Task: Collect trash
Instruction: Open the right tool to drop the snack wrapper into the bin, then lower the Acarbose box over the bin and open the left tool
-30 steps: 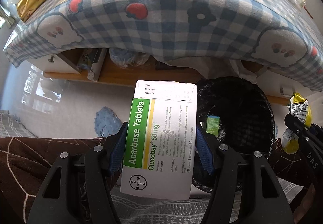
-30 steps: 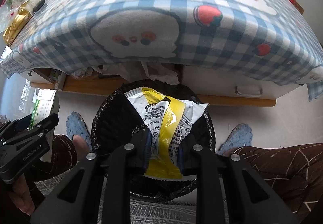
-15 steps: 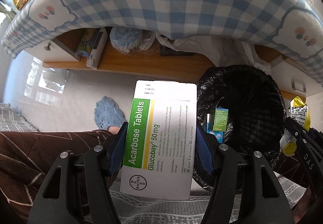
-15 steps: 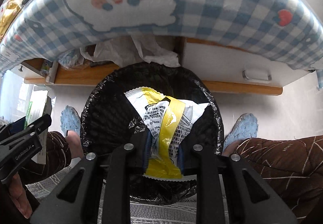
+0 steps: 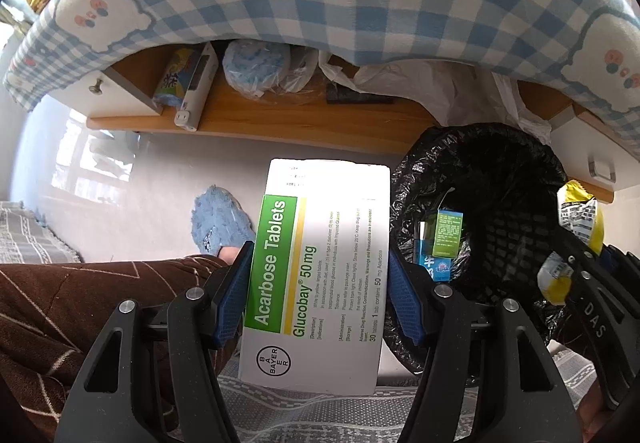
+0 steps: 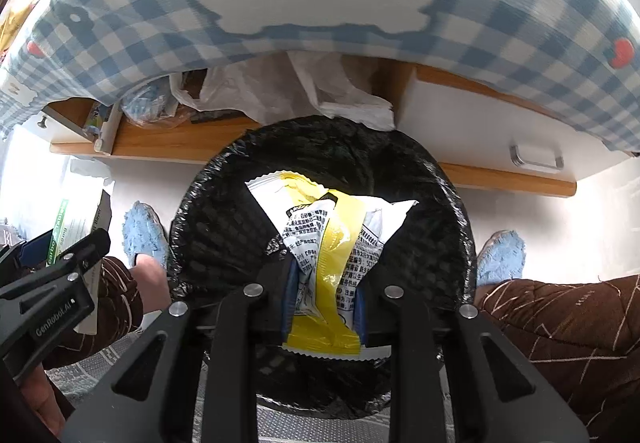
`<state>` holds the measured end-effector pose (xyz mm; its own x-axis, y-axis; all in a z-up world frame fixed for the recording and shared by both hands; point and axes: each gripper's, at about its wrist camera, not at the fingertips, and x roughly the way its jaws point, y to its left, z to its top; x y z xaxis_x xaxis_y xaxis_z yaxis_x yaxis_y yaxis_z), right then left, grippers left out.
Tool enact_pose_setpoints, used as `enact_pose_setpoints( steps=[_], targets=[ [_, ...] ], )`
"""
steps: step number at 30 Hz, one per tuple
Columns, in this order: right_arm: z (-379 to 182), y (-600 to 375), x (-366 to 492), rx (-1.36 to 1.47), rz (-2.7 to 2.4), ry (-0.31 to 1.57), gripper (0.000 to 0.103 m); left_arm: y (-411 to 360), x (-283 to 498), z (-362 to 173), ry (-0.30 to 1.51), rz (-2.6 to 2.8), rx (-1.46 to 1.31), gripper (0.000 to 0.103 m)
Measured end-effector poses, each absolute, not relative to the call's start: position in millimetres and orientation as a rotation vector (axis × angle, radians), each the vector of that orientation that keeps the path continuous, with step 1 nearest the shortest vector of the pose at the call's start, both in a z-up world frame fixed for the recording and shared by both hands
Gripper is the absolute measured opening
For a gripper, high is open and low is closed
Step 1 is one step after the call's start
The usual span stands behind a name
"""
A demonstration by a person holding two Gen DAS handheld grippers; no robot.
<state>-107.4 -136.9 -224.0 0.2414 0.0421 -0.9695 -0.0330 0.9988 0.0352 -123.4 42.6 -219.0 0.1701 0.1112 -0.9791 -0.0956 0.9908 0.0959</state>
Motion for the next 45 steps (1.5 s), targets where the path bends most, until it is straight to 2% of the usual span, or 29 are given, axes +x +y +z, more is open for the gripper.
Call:
enact_pose_setpoints(
  steps=[2,3,5,10,16,19,22,31,45],
  targets=[
    [-224.8,-132.7,-106.8,0.002,0.053,1.325,0.03,44.4,-123.2,-219.5,1.397,0.152,0.011,0.061],
    [-225.0,-131.4,-106.5,-0.001,0.049,1.324,0.036,44.8,-123.2,-219.9,1.399,0.154,0.011,0.061],
    [-225.6,-129.4,-106.0,-0.006,0.051,1.323,0.041,44.7,-123.0,-220.2,1.401,0.149,0.007,0.061],
    [-223.4,-133.6,-106.1,-0.004,0.051,1.318,0.066,39.4,-122.5,-218.9,1.392,0.126,0.009,0.061],
    [-212.9,-148.9,-107.1,-0.019,0.019,1.29,0.086,22.0,-122.8,-209.1,1.361,0.086,0.016,0.061],
    [-200.0,-160.0,-108.4,-0.033,-0.012,1.267,0.092,10.5,-124.1,-198.0,1.335,0.058,0.02,0.061],
    [-183.5,-176.0,-108.9,-0.036,-0.034,1.229,0.095,-0.6,-126.2,-184.5,1.304,0.033,0.028,0.061],
    [-164.2,-221.2,-109.6,-0.084,-0.097,1.224,0.095,-35.3,-125.9,-162.4,1.258,-0.034,0.024,0.061],
    [-170.9,-287.6,-118.2,-0.089,-0.206,1.281,0.095,-104.3,-118.1,-196.3,1.318,-0.102,0.109,0.061]
  ],
)
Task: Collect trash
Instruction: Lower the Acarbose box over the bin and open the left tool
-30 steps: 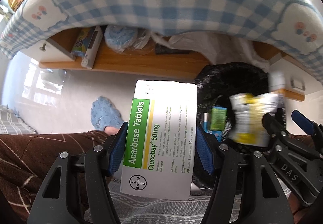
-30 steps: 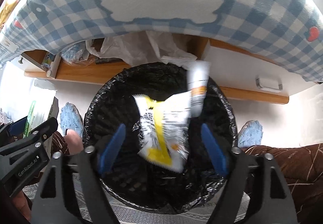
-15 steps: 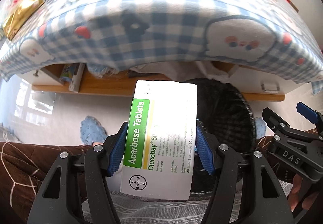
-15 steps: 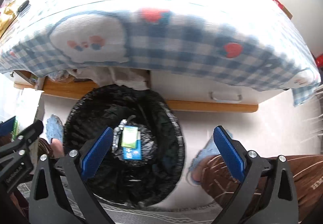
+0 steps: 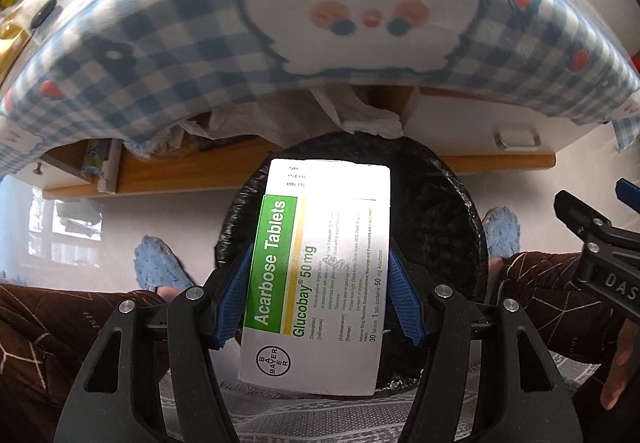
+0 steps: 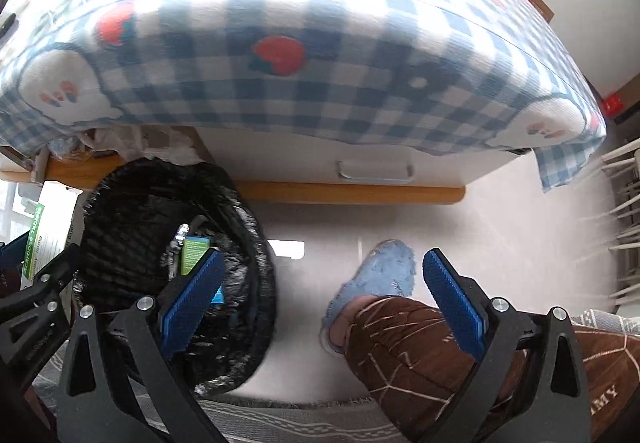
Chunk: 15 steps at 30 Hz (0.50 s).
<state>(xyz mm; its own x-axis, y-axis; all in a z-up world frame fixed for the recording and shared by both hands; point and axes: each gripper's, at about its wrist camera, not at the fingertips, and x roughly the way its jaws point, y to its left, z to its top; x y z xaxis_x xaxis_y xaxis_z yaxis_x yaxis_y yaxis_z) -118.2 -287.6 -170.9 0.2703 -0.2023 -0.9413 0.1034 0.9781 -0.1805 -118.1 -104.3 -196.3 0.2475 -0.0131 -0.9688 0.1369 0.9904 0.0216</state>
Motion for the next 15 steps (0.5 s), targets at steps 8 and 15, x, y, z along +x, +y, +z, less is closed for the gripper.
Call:
enact_pose_setpoints(
  steps=[8,15],
  targets=[
    [-185.0,-305.3,-117.8,-0.107,-0.263,1.326,0.095,-132.1,-114.8,-224.1,1.342,-0.127,0.155,0.061],
    [-196.2,-306.8,-116.8,-0.156,-0.294,1.352,0.095,-139.6,-112.9,-238.9,1.329,-0.141,0.162,0.061]
  ],
)
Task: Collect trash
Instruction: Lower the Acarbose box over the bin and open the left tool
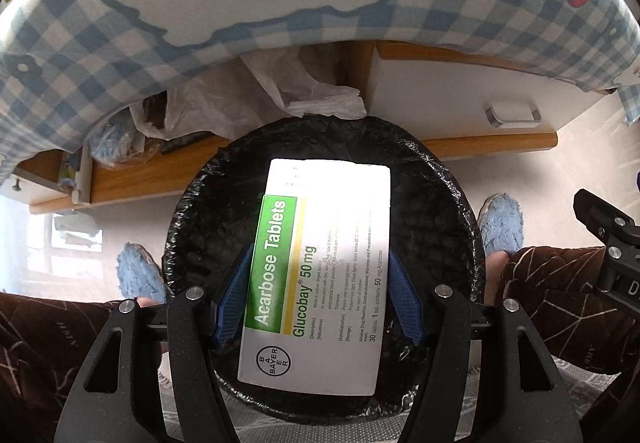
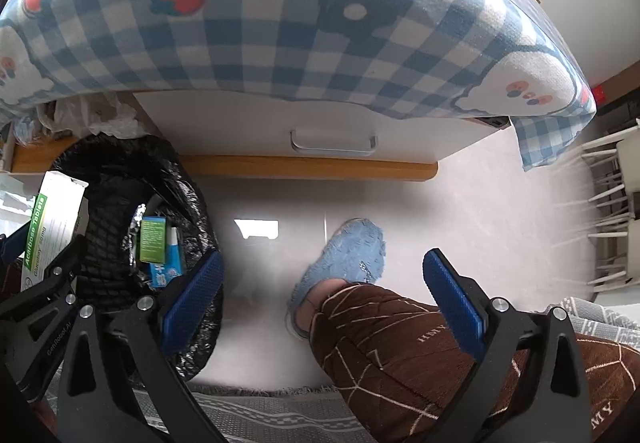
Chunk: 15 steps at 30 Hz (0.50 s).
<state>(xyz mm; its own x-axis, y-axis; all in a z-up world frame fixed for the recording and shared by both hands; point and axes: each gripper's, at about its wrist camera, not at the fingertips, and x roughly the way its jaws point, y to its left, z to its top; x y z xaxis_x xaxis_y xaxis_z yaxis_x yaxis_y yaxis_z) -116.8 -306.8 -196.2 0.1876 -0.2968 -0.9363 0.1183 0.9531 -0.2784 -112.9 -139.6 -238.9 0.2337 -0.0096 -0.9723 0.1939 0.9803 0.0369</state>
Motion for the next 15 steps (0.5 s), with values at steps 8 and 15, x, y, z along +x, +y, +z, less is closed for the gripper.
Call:
enact_pose_setpoints(
  steps=[8,15],
  targets=[
    [-199.1,-305.1,-116.3,-0.178,-0.29,1.35,0.095,-148.5,-113.9,-249.2,1.331,-0.162,0.174,0.061],
    [-195.8,-306.2,-115.3,-0.167,-0.293,1.328,0.095,-150.3,-114.3,-245.3,1.3,-0.171,0.192,0.072]
  ],
)
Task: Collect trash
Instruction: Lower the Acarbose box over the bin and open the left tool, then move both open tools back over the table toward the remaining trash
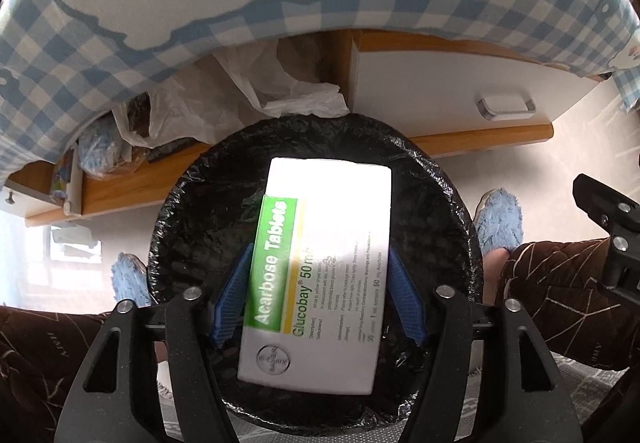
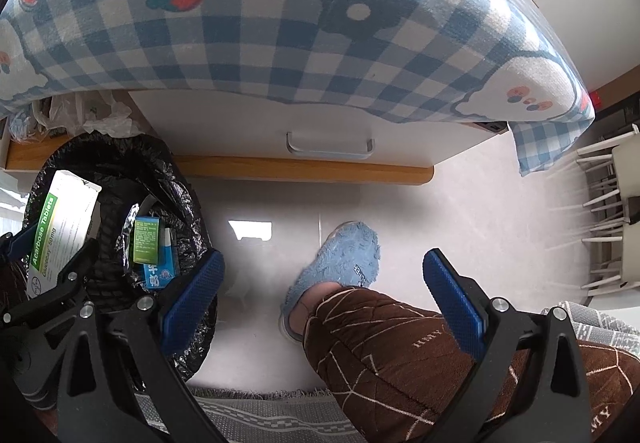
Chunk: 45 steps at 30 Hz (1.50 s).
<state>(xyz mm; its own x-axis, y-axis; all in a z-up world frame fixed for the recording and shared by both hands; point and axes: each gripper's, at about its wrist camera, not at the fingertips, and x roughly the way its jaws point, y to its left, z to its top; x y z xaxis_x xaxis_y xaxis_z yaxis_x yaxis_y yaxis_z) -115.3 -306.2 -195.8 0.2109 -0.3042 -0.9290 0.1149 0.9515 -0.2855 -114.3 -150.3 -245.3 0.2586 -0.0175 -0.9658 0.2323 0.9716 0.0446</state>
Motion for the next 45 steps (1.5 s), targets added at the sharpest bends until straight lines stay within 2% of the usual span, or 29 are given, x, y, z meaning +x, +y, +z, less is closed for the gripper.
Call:
enact_pose_setpoints(
  steps=[6,11,30,36,45],
  targets=[
    [-182.7,-299.9,-113.1,-0.141,-0.263,1.281,0.095,-135.3,-116.9,-223.3,1.225,-0.14,0.17,0.089],
    [-162.0,-293.2,-113.7,-0.099,-0.221,1.214,0.095,-119.5,-118.8,-190.3,1.142,-0.122,0.171,0.097],
    [-63.8,-283.5,-115.5,0.053,-0.135,0.91,0.095,-52.2,-112.7,-59.8,0.929,-0.107,0.02,0.097],
    [-46.5,-282.7,-106.4,0.062,-0.141,0.863,0.095,-34.9,-97.6,-42.3,0.899,-0.091,-0.023,0.097],
    [-31.4,-281.1,-73.2,0.055,-0.132,0.821,0.095,-25.9,-59.1,-44.4,0.917,-0.066,-0.015,0.097]
  ],
)
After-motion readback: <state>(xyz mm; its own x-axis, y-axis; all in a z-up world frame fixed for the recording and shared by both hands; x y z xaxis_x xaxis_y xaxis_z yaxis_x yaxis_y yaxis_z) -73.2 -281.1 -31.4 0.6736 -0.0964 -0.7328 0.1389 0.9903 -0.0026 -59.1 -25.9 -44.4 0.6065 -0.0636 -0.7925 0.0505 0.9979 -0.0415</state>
